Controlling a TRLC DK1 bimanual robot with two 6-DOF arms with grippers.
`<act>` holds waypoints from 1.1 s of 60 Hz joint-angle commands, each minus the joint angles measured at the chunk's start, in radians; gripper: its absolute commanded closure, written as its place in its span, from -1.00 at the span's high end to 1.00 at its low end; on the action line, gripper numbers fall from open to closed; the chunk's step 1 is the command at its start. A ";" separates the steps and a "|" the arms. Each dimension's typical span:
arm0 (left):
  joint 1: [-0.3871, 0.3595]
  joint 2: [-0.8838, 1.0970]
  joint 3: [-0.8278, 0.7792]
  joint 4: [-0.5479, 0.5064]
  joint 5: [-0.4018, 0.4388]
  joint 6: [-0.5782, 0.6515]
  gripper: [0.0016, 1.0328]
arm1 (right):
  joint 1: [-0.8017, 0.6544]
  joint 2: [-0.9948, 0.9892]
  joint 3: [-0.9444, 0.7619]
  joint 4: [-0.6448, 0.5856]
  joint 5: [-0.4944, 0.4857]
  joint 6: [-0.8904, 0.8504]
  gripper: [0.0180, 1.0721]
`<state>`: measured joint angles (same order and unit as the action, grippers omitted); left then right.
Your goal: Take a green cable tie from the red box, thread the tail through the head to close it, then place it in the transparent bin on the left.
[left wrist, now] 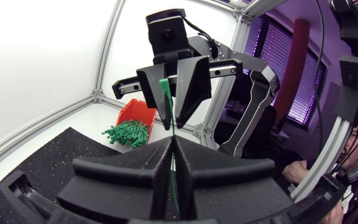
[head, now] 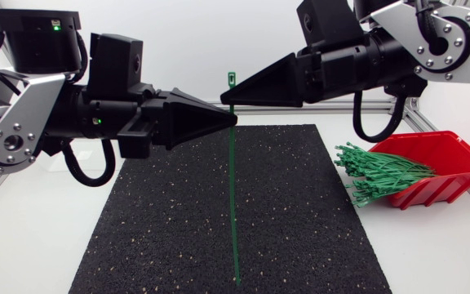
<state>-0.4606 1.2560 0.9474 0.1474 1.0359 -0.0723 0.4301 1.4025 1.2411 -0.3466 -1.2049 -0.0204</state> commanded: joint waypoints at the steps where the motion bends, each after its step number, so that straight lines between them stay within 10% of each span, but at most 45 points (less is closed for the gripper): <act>1: 0.002 0.017 0.013 0.000 0.007 -0.023 -0.93 | 0.010 -0.034 -0.038 0.047 0.010 0.059 -0.19; 13: 0.025 0.011 0.016 -0.008 0.018 -0.030 -0.93 | -0.007 -0.066 -0.061 0.072 0.022 0.065 0.14; 66: 0.060 0.013 0.037 -0.008 0.069 -0.078 -0.93 | 0.035 -0.031 -0.207 0.187 0.039 -0.003 -0.16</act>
<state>-0.4065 1.2575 0.9569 0.1356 1.0920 -0.1314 0.4534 1.3407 1.0538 -0.1745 -1.1767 -0.0055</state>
